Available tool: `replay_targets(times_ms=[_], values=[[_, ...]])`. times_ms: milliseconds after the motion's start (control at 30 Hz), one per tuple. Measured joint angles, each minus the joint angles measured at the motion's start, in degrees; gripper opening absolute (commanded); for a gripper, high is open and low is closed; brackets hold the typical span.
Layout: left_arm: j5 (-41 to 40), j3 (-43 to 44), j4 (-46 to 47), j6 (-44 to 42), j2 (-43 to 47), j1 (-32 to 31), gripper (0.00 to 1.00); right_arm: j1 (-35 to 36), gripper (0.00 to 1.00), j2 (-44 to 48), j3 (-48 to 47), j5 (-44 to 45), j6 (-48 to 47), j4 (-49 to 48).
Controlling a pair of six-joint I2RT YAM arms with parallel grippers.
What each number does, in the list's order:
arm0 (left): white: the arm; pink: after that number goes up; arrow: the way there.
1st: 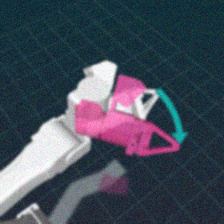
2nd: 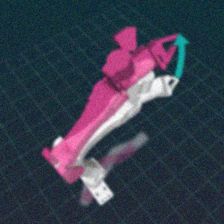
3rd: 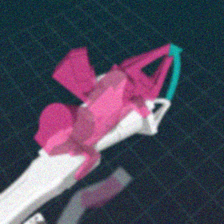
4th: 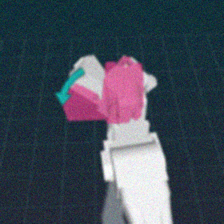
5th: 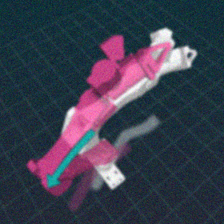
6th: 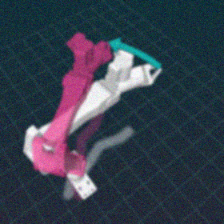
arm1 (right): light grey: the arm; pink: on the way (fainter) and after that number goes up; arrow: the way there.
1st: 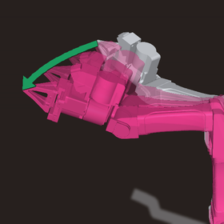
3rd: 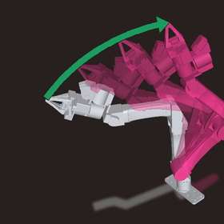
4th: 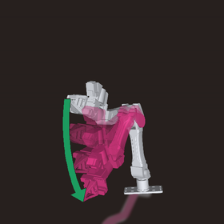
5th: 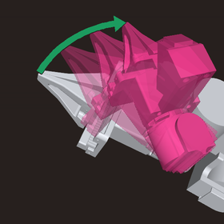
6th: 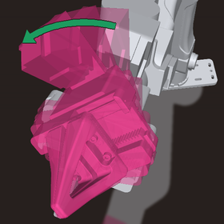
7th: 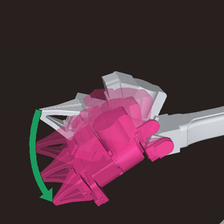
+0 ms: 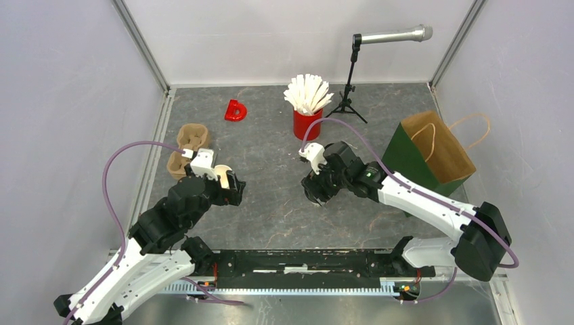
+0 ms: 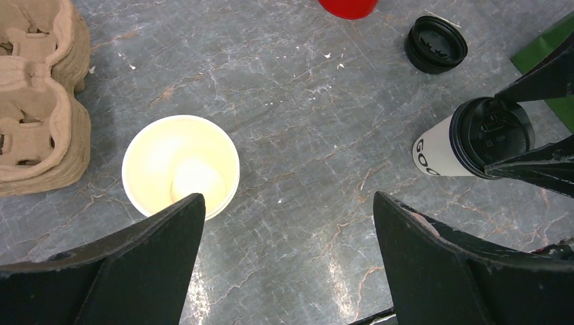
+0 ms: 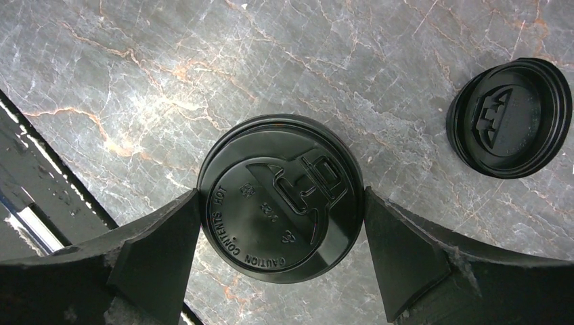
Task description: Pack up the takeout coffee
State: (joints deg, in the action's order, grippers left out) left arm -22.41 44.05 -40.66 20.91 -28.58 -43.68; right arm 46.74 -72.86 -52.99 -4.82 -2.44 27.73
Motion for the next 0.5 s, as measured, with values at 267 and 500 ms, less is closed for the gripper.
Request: replay_targets(times_ms=[267, 500], values=[[0.0, 0.0, 0.0, 0.0, 0.0, 0.0, 1.0, -0.3, 0.86, -2.0, -0.6, -0.8, 0.5, -3.2], [-0.3, 0.0, 0.0, 0.0, 0.8, 0.0, 1.0, -0.7, 0.84, -9.4, -7.3, -3.5, 4.3, -8.5]])
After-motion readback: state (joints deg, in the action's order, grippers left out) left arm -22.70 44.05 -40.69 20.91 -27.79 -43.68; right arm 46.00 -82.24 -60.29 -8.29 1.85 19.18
